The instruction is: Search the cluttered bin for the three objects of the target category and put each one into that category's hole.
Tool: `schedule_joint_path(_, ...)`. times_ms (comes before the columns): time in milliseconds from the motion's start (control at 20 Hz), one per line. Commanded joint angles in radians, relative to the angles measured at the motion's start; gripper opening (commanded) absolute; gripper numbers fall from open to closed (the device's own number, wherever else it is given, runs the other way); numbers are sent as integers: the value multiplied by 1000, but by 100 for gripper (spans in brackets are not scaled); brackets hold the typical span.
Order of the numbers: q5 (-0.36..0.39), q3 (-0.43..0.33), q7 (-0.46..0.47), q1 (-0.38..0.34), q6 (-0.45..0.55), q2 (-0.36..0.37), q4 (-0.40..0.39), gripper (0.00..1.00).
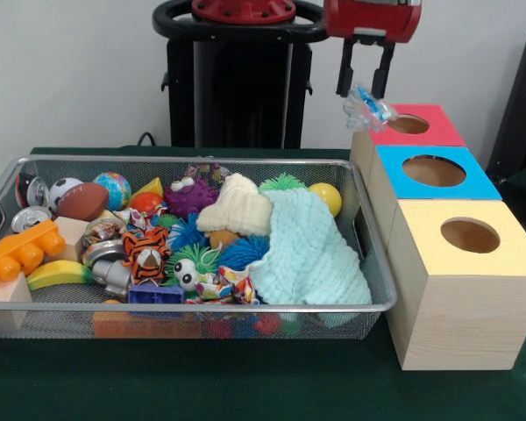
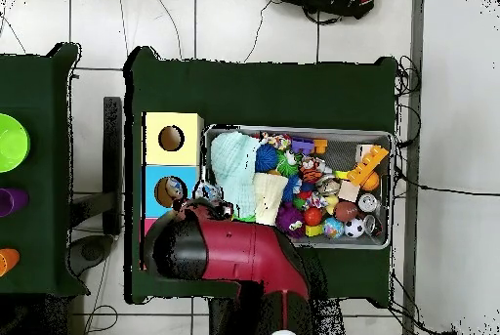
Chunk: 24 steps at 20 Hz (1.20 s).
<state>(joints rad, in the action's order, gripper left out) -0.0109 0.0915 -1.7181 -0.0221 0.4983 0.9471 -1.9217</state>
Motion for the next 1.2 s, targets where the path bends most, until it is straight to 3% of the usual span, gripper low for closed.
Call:
schedule_joint_path(50, -53, 28, -251, -2, 114, -67, 99, 0)
schedule_joint_path(550, -94, 82, -310, 103, 184, -75, 144, 0)
schedule_joint_path(850, -112, 142, -363, 203, 232, -90, 187, 0)
schedule_joint_path(1200, -145, 153, -365, 225, 115, -201, 216, 0)
